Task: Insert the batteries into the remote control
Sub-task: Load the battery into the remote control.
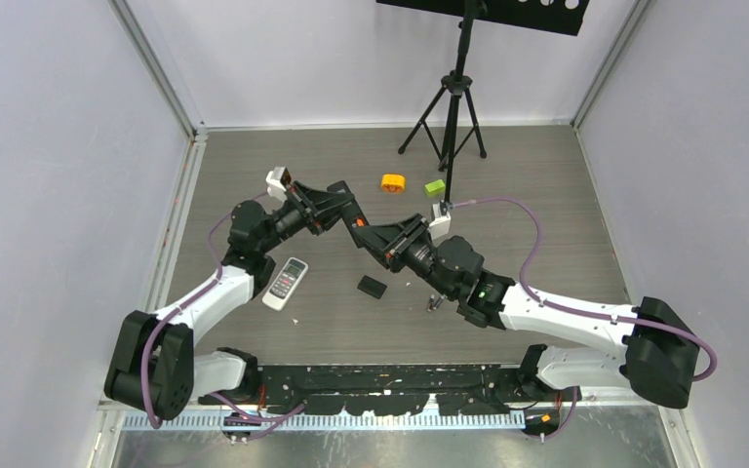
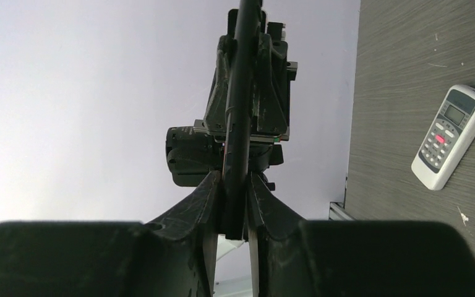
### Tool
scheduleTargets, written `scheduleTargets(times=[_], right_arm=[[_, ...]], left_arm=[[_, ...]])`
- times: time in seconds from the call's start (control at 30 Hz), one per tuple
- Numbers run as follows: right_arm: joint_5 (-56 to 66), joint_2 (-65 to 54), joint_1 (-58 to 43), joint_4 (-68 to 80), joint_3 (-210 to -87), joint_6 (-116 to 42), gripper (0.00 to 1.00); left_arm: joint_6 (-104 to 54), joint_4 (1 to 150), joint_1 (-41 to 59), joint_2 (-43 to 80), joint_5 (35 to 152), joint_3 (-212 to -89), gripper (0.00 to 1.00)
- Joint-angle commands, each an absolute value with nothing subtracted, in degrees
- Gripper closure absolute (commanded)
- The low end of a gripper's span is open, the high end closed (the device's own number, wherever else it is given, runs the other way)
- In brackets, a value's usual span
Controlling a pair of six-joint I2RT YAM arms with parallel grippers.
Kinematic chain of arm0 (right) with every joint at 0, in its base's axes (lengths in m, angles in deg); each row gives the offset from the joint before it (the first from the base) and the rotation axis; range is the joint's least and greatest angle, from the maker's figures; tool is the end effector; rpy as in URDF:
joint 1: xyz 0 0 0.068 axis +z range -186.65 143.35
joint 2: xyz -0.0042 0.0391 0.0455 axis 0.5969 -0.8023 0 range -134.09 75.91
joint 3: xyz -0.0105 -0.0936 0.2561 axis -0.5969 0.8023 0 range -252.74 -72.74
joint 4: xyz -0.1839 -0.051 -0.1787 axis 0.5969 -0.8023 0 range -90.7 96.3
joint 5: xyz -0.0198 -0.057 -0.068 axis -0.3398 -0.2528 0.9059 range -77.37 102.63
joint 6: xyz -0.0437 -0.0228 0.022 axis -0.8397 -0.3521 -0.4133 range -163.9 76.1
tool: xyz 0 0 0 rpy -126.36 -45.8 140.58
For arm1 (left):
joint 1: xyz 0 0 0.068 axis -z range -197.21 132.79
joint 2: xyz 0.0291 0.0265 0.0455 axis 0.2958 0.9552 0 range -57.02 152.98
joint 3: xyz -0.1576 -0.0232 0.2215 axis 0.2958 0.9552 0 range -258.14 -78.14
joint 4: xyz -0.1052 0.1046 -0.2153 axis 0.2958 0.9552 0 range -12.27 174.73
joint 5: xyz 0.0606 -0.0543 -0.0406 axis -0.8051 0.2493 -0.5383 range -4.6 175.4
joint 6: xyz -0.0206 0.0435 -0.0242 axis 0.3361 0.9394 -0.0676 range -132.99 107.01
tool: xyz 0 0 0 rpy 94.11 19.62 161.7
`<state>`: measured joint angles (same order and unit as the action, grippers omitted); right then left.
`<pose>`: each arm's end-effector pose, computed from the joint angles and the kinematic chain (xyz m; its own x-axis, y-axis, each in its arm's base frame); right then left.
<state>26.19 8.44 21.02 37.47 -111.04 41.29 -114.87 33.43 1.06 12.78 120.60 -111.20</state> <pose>0.1517 0.2241 0.2941 -0.6921 0.7178 -0.0756 -0.0770 0.0307 0.9966 0.2435 -0.1020 0.2764 -0.8074 -0.5755 0.1300 -0.0424 -0.1632 -0.9857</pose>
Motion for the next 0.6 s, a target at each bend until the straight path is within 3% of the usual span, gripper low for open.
scheduleTargets(times=[0.0,0.1,0.23,0.3,0.57], right_arm=[[27.4,7.8,20.5,33.0,-112.4,41.4,0.77],[26.7,8.6,20.2,31.0,-112.3,40.1,0.7],[22.3,11.0,19.5,32.7,-111.7,32.4,0.34],[19.7,12.6,19.1,33.3,-111.4,28.3,0.25],[13.4,16.9,17.6,29.9,-111.0,18.9,0.21]], left_arm=[[-114.5,28.6,1.3,10.2,123.3,-112.0,1.0],[-112.9,27.4,1.3,10.5,123.9,-112.1,1.0],[-108.5,26.4,0.9,11.8,126.4,-112.8,1.0],[-106.4,25.8,0.6,12.4,127.5,-112.6,1.0],[-99.4,25.7,0.1,11.2,130.6,-112.7,1.0]])
